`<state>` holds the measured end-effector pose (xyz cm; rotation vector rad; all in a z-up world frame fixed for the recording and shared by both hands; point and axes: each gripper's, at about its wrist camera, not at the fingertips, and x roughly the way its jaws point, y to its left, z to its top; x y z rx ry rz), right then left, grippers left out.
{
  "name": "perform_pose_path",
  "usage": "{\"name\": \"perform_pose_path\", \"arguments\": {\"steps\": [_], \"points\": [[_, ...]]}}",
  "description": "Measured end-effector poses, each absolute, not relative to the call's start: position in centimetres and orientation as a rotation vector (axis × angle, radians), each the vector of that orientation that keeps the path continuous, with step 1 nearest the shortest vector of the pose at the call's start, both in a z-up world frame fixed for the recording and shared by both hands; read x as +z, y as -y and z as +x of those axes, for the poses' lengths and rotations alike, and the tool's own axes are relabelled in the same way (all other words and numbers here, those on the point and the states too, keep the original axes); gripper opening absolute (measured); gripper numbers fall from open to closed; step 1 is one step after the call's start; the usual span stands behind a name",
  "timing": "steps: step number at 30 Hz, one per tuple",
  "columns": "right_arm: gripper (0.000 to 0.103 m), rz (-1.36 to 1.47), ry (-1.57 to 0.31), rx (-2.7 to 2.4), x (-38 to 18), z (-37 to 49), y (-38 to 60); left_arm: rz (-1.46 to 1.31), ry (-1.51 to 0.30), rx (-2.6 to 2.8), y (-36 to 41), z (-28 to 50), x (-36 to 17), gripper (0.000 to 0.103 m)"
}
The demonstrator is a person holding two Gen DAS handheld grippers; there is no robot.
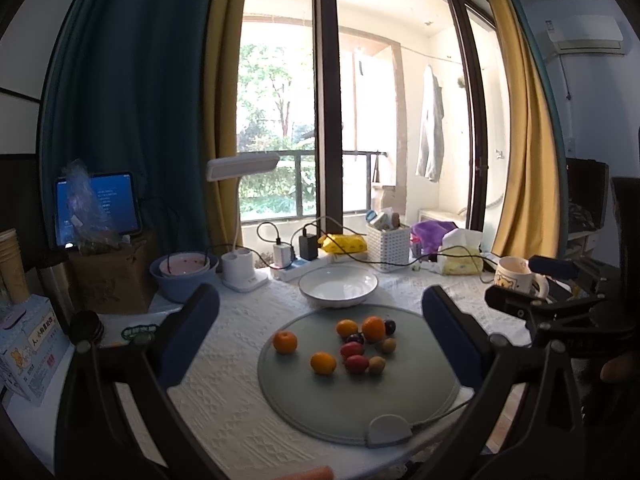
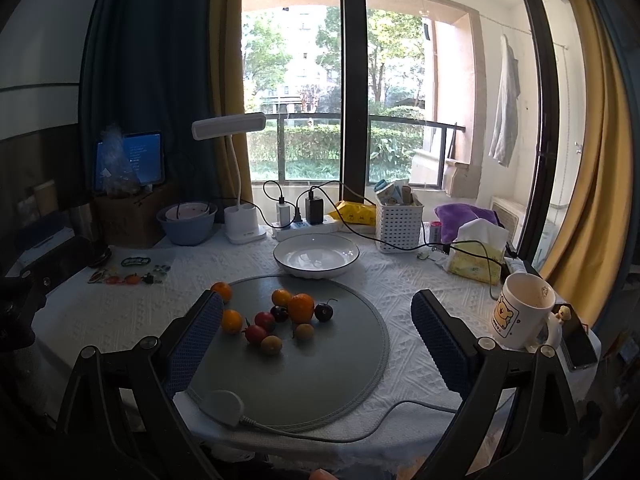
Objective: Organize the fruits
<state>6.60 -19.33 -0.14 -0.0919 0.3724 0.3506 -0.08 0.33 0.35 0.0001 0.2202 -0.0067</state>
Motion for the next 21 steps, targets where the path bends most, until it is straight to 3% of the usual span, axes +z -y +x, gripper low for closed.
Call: {"name": "perform_pose_path", "arguments": {"steps": [21], "points": [[0.097, -0.093, -0.37, 0.35, -0.12, 6.57, 19.22, 0.002, -0.2, -0.012, -0.02, -0.63, 0.4, 0.102]]}}
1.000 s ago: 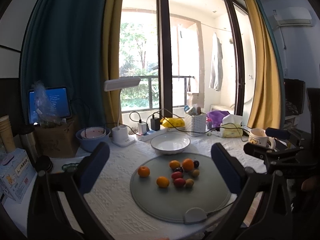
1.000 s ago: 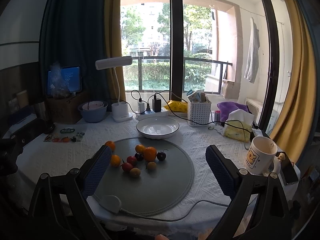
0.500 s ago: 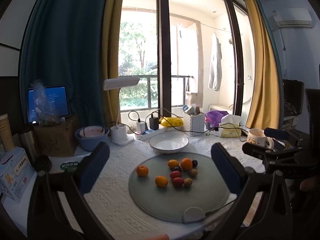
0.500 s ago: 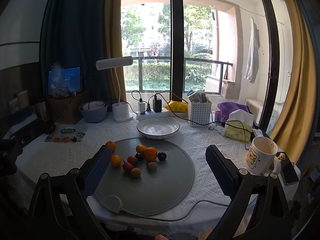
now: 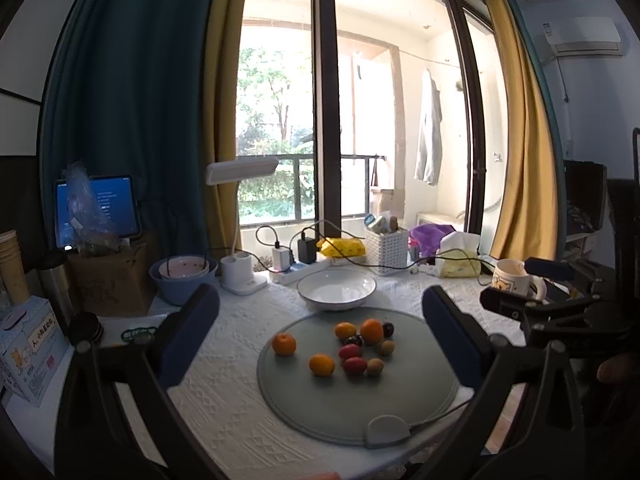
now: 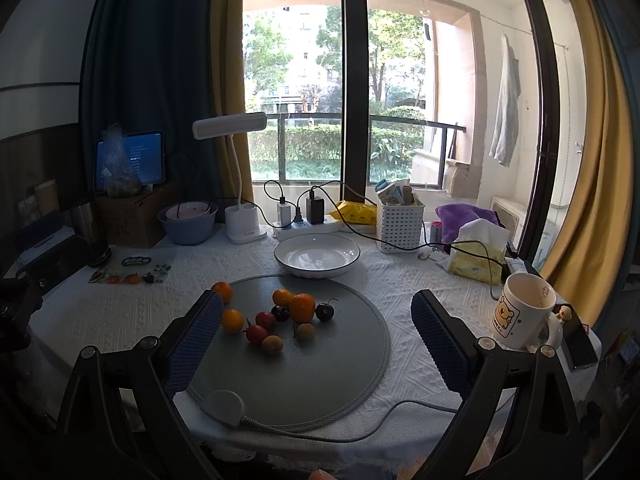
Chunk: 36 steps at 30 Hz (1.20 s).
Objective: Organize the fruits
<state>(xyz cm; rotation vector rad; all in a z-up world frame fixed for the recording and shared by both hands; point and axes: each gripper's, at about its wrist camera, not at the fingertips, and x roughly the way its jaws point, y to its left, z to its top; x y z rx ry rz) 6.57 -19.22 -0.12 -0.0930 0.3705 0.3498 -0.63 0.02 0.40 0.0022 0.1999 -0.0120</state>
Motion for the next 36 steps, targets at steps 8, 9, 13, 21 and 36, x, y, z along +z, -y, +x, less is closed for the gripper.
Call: {"name": "perform_pose_path", "arguments": {"steps": [8, 9, 13, 21, 36], "points": [[0.097, -0.093, -0.371, 0.35, -0.13, 6.57, 19.2, 0.001, -0.196, -0.015, -0.01, -0.67, 0.47, 0.102], [0.097, -0.093, -0.371, 0.35, -0.13, 6.56, 19.2, -0.001, -0.195, -0.016, -0.03, -0.68, 0.46, 0.102], [0.097, -0.096, -0.369, 0.353, -0.18, 6.5, 19.14, -0.002, -0.193, -0.02, -0.07, -0.75, 0.46, 0.102], [0.097, -0.1, -0.368, 0.355, -0.21, 6.38, 18.96, -0.006, -0.196, -0.039, -0.16, -0.82, 0.54, 0.102], [0.097, -0.078, -0.391, 0.323, -0.12, 6.87, 19.41, -0.01, -0.193, -0.042, -0.21, -1.13, 0.58, 0.102]]}}
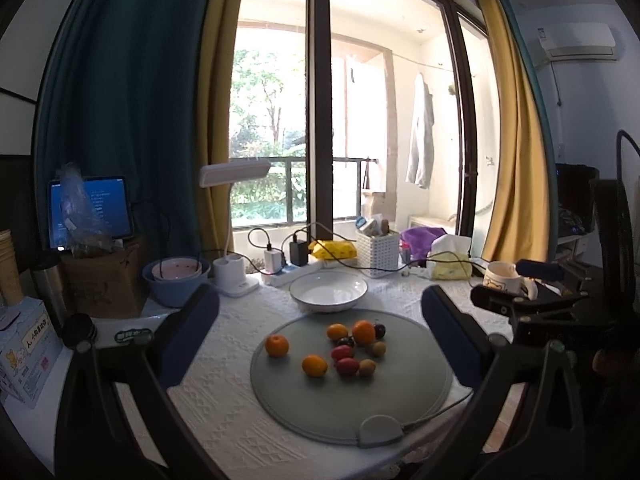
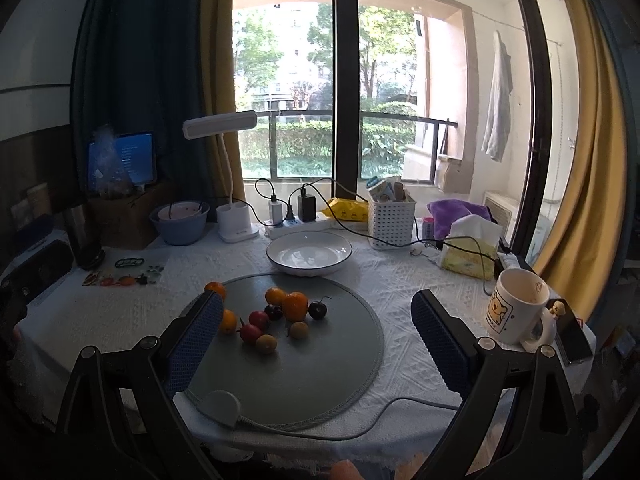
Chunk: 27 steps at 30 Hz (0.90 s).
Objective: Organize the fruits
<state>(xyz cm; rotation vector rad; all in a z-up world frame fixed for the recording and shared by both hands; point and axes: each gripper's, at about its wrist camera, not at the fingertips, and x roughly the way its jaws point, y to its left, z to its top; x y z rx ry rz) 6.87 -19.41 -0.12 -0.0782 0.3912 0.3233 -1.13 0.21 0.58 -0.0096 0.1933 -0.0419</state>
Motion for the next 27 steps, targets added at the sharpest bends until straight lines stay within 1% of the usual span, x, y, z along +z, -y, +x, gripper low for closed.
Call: {"name": "perform_pose_path", "arguments": {"steps": [8, 14, 16, 20, 22, 25, 26, 27], "points": [[0.097, -0.079, -0.394, 0.344, -0.3, 7.4, 19.7, 0.003, -0.211, -0.021, -0.5, 0.1, 0.4, 0.102], [0.096, -0.085, -0.428, 0.356, -1.1, 9.2, 19.3, 0.018, -0.27, -0.023, -0.6, 2.8, -0.5, 0.102], [0.093, -0.092, -0.445, 0.359, -1.4, 10.1, 19.0, 0.016, -0.287, -0.024, -0.7, 3.7, -1.0, 0.102], [0.091, -0.102, -0.464, 0.359, -2.1, 11.5, 18.6, 0.001, -0.332, -0.034, -1.1, 5.4, -2.2, 0.101], [0.086, -0.104, -0.481, 0.358, -2.5, 12.3, 18.4, 0.007, -0.359, -0.034, -1.2, 6.3, -3.0, 0.101], [0.086, -0.11, -0.509, 0.358, -3.3, 13.4, 18.2, 0.01, -0.393, -0.029, -1.6, 7.7, -4.0, 0.101], [0.085, -0.112, -0.517, 0.358, -3.5, 13.8, 18.0, 0.006, -0.401, -0.028, -1.8, 8.0, -4.2, 0.099], [0.084, -0.114, -0.525, 0.358, -3.7, 14.2, 17.9, 0.001, -0.41, -0.027, -2.0, 8.4, -4.5, 0.095]]}}
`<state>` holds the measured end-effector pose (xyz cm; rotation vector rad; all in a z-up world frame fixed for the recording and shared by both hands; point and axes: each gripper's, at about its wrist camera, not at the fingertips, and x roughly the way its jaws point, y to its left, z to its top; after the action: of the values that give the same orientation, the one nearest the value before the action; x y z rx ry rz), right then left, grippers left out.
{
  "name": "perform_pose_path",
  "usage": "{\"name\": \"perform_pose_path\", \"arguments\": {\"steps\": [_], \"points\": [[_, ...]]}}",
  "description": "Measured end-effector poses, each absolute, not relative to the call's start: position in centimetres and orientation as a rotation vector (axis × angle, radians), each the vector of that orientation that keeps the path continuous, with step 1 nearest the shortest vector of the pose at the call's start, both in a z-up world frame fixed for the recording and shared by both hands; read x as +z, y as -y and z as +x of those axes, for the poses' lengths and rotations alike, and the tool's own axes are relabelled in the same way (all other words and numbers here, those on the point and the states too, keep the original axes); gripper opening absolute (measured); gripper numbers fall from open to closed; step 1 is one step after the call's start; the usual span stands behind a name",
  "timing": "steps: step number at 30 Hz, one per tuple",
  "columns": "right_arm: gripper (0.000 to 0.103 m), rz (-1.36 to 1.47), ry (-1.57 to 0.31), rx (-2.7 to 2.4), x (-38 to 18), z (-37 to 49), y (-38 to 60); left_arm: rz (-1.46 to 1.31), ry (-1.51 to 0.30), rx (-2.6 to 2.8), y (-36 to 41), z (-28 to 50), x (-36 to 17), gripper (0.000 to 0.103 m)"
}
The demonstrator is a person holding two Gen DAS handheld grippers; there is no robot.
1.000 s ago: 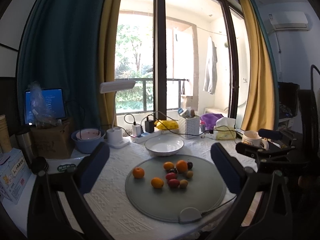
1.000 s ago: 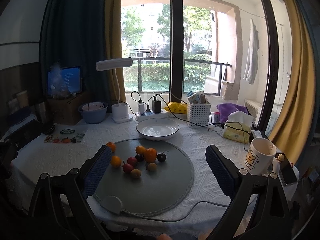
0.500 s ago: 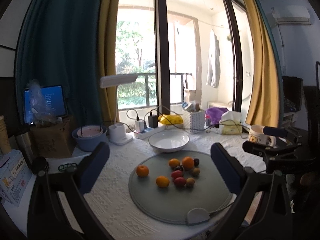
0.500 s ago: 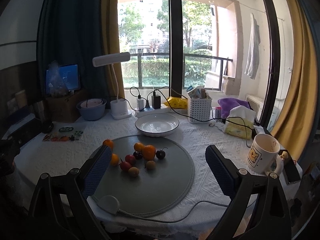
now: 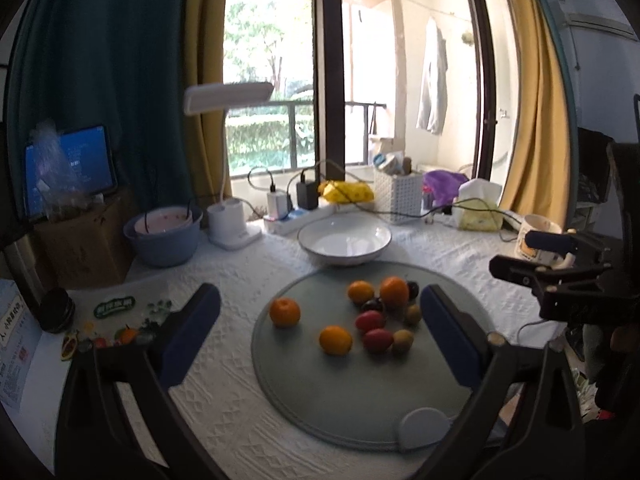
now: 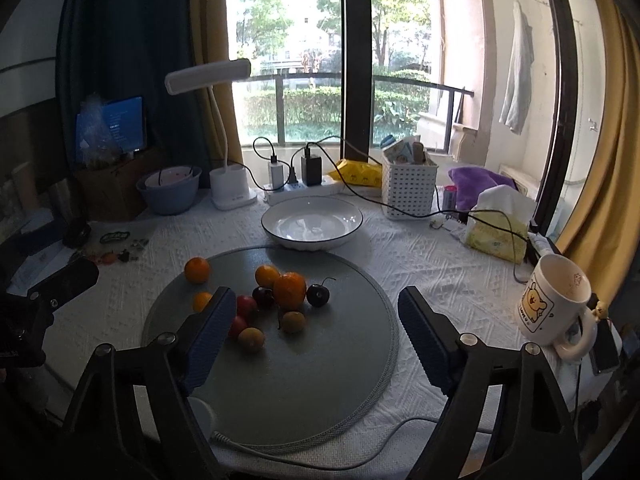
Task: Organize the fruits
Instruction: 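Grasp the large orange with the left gripper while the right gripper grasps a brown kiwi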
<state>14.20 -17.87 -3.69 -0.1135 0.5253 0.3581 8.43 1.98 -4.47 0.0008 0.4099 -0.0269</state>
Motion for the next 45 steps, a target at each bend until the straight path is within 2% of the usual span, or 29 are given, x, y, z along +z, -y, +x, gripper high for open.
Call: {"name": "perform_pose_path", "arguments": {"steps": [1, 7, 11, 18, 19, 20, 21, 36, 40, 45], "points": [[0.08, -0.118, -0.532, 0.359, -3.9, 14.5, 17.7, -0.005, -0.424, -0.026, -2.2, 9.0, -4.8, 0.094], [0.075, -0.136, -0.567, 0.353, -4.8, 16.8, 16.8, -0.013, -0.475, -0.033, -3.1, 11.4, -6.2, 0.093], [0.064, -0.151, -0.598, 0.347, -5.8, 18.5, 16.4, -0.038, -0.534, -0.063, -3.3, 13.4, -7.4, 0.083], [0.063, -0.159, -0.665, 0.364, -7.8, 21.1, 15.7, -0.035, -0.635, -0.085, -2.7, 16.2, -9.9, 0.082], [0.063, -0.16, -0.676, 0.369, -8.2, 21.4, 15.6, -0.033, -0.657, -0.09, -2.5, 16.5, -10.3, 0.081], [0.063, -0.161, -0.686, 0.373, -8.5, 21.7, 15.6, -0.032, -0.672, -0.094, -2.4, 16.8, -10.7, 0.073], [0.062, -0.16, -0.697, 0.378, -8.9, 21.9, 15.5, -0.033, -0.692, -0.101, -2.2, 17.1, -11.1, 0.071], [0.052, -0.136, -0.803, 0.46, -12.4, 23.8, 14.1, -0.049, -0.816, -0.117, -1.9, 19.4, -14.4, 0.061], [0.045, -0.133, -0.823, 0.481, -13.1, 24.0, 13.8, -0.062, -0.837, -0.133, -1.9, 19.9, -14.8, 0.056], [0.045, -0.126, -0.837, 0.494, -13.5, 24.2, 13.7, -0.07, -0.852, -0.148, -1.9, 20.2, -15.1, 0.053]]}}
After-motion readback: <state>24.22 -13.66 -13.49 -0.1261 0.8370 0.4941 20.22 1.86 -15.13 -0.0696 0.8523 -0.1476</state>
